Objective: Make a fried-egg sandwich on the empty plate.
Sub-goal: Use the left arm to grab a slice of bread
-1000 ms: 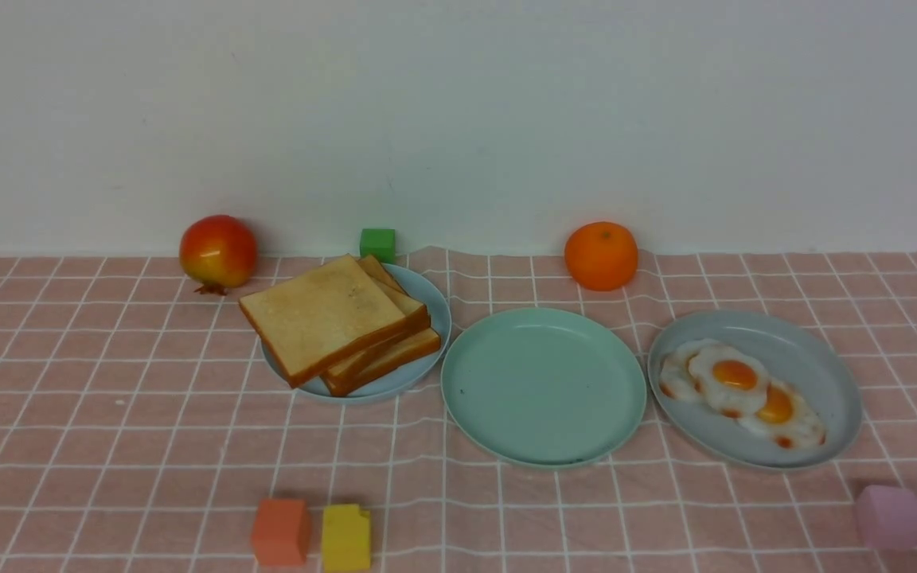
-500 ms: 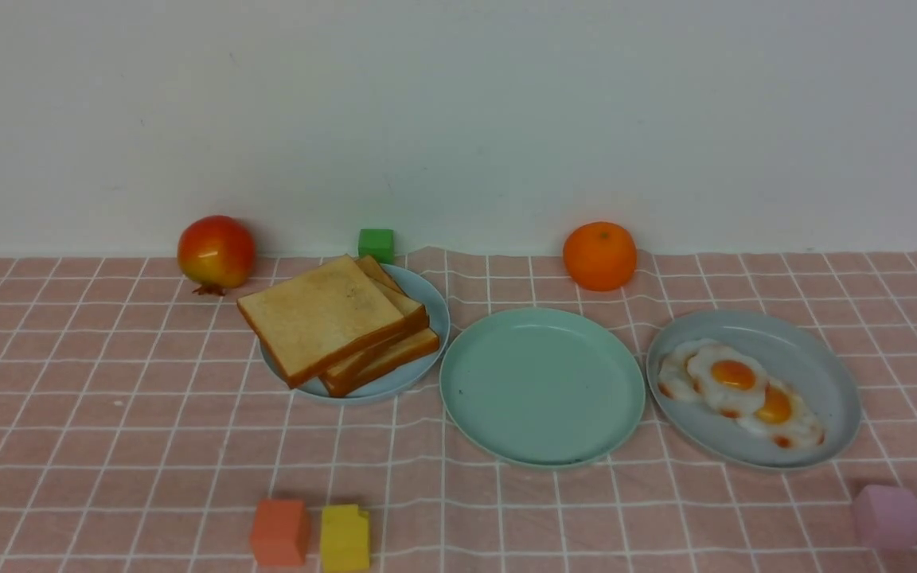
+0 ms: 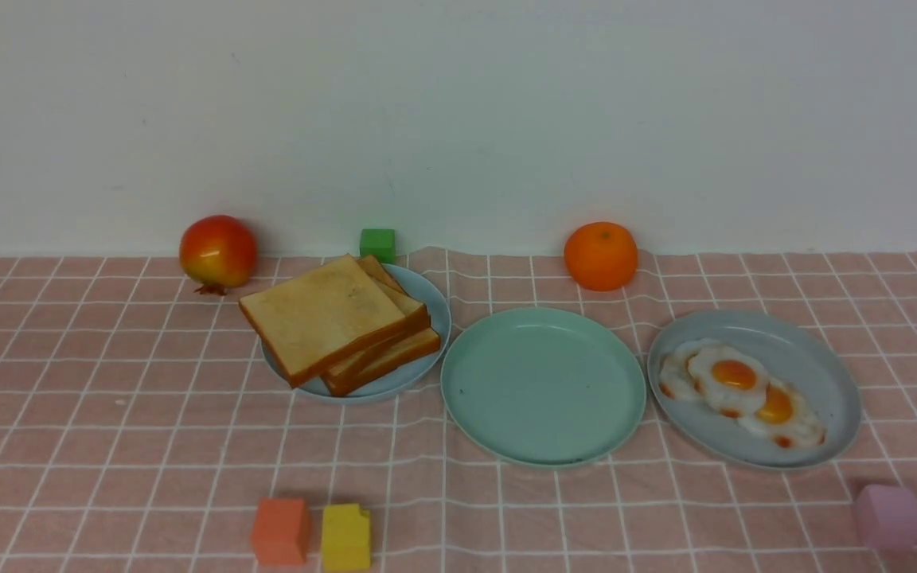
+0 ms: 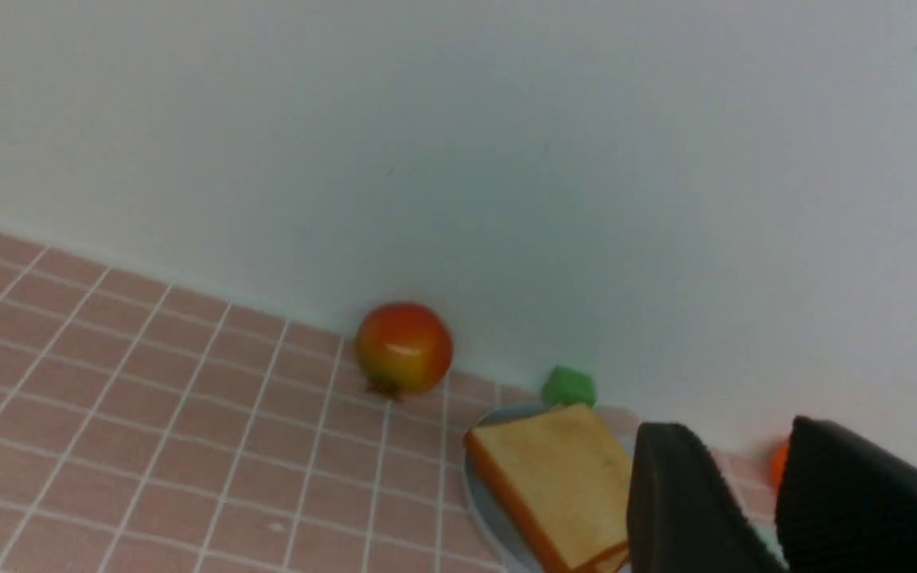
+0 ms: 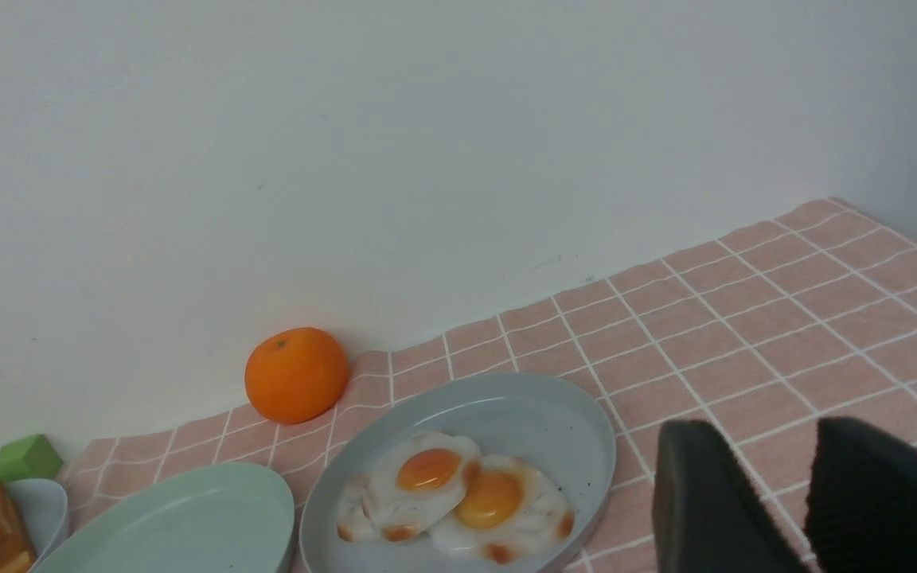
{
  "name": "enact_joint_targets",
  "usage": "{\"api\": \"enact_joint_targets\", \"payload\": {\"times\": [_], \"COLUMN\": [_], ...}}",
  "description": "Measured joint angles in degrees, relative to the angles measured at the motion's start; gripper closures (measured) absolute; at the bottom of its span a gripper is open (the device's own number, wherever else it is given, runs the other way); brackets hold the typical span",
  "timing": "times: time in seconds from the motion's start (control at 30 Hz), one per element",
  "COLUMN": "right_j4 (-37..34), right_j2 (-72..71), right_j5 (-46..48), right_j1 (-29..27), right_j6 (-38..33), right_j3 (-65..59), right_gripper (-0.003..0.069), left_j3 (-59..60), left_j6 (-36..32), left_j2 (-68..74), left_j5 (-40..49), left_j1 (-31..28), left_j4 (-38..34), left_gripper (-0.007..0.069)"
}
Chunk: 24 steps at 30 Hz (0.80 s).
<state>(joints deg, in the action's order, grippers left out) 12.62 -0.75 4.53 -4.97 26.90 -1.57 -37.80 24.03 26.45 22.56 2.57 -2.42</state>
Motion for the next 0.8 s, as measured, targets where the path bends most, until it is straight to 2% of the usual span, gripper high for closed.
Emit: {"api": "enact_joint_targets", "payload": {"times": [0.13, 0.23, 0.5, 0.8], "right_j4": [0.0, 0.0, 0.0, 0.0], "right_j2": [0.0, 0.0, 0.0, 0.0], "right_j5": [0.0, 0.0, 0.0, 0.0], "right_j1": [0.0, 0.0, 0.0, 0.0], "right_j6": [0.0, 0.0, 0.0, 0.0], "right_j3": [0.0, 0.0, 0.0, 0.0], "right_gripper": [0.0419, 0.0419, 0.0419, 0.0419], "left_j3": [0.08, 0.62, -0.4, -12.84], "left_j6": [0.82, 1.78, 1.82, -9.32], "left_j2": [4.61, 11.91, 30.42, 49.44], "left_j5": [0.35, 0.38, 3.93, 12.32], "left_j1": [0.0, 0.0, 0.0, 0.0], "left_j4": [-0.02, -3.16, -17.05, -24.18], "left_gripper": [0.0384, 0.0384, 0.0384, 0.0384]}}
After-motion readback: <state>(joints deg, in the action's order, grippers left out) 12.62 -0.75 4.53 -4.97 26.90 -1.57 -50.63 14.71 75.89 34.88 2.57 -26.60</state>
